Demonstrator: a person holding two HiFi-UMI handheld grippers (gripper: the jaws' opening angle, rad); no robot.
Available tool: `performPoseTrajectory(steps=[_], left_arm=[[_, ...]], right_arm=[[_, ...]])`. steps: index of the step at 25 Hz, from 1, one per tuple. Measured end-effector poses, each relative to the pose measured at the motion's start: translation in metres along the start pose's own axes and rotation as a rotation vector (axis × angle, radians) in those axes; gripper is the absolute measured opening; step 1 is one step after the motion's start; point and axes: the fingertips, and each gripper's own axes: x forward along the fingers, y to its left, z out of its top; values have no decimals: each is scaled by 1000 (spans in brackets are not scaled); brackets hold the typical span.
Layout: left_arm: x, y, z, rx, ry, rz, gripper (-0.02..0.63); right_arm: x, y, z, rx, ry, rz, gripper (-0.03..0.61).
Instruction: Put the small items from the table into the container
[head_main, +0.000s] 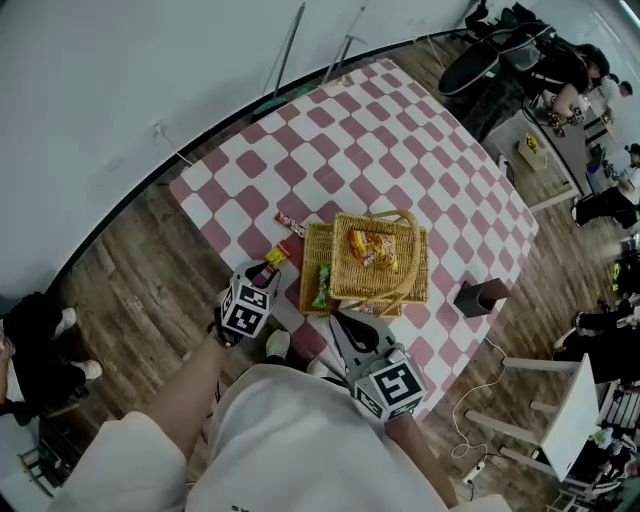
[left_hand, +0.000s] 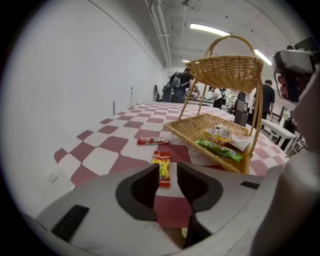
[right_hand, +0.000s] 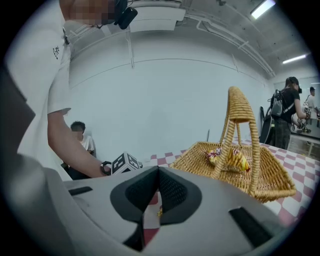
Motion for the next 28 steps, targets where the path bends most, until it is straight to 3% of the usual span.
performPoseTrajectory(steps=[7,28], left_arm=[[17,5,-3,7,38,-5,213],[45,12,-6,-15,119,-8,244]], right_arm=[[0,-4,-3,6,14,-12,14],[-12,-14,-8,20,35,-71,14]])
